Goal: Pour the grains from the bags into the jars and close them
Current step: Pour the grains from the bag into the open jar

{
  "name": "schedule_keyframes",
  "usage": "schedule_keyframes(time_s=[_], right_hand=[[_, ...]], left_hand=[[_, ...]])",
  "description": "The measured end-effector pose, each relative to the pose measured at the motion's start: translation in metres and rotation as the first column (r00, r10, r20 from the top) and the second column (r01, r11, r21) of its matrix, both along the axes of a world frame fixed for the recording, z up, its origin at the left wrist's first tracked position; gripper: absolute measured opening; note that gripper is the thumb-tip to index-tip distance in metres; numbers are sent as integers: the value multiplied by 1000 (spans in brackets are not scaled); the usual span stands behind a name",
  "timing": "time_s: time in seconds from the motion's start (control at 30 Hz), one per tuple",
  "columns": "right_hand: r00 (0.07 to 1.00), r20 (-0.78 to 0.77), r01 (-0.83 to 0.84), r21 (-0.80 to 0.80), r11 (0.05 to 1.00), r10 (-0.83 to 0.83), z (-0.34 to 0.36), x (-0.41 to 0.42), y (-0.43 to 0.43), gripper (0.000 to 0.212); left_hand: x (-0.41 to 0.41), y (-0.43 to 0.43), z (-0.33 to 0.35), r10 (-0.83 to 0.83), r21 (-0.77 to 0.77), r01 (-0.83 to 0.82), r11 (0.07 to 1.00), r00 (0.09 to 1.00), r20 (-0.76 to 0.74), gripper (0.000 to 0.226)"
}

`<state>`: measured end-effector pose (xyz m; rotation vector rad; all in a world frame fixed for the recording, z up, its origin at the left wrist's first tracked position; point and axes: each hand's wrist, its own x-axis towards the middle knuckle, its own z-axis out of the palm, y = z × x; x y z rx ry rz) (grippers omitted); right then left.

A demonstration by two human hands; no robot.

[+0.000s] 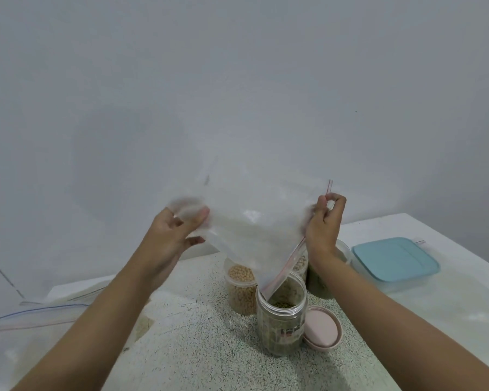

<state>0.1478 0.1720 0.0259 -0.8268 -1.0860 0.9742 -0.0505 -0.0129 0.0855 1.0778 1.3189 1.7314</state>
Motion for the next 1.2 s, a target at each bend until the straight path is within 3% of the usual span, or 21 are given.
schedule_keyframes(time_s=[0.13, 0.2, 0.37, 0.47, 0.53, 0.63, 0.67, 0.73, 0.83, 0.93, 1.03, 1.13, 1.2], right_hand=[[1000, 12, -4, -7, 1000, 4, -1, 3, 3, 9], [1000, 6, -20, -30, 999, 20, 1, 3, 4, 8], [975, -119, -204, -128, 970, 190, 12, 1, 4, 7], [937, -123, -337, -87, 937, 326, 25, 2, 0, 20], [925, -87, -374, -33, 927, 370, 34, 0, -4, 21], [914, -46, -403, 10, 915, 403, 43, -5, -8, 15], [905, -38, -424, 11, 906, 424, 44, -6, -8, 15], [880, 1, -474, 4, 880, 474, 45, -10, -9, 13], [854, 91, -514, -6, 858, 512, 45, -15, -13, 11], [843, 87, -532, -9, 847, 531, 52, -20, -17, 8], [824, 74, -563, -12, 827, 562, 62, -23, -20, 6], [768, 79, -634, -43, 772, 636, 70, -27, -22, 6], [716, 122, -683, -78, 726, 687, 74, -29, -25, 4]], left_hand=[[-7, -1, -3, 133, -21, -135, 991, 988, -77, 37], [-9, 0, -4, 180, -18, -183, 983, 977, -111, 29], [-21, 1, -25, 209, -192, -254, 948, 951, -229, 29], [-34, -5, -48, 225, -324, -299, 898, 943, -246, 56], [-39, -9, -57, 242, -364, -298, 883, 951, -193, 62], [-45, -17, -63, 224, -370, -203, 907, 974, 15, 57], [-49, -20, -66, 236, -383, -215, 898, 972, 9, 55], [-56, -25, -70, 237, -419, -291, 860, 955, -175, 47], [-65, -30, -73, 122, -447, -345, 825, 882, -456, 33], [-74, -32, -70, -23, -495, -397, 773, 762, -647, 26], [-78, -32, -66, -114, -470, -456, 756, 615, -780, 26], [-79, -29, -54, -153, -370, -528, 764, 409, -899, 26], [-74, -23, -39, -97, -279, -470, 837, 374, -922, 25]])
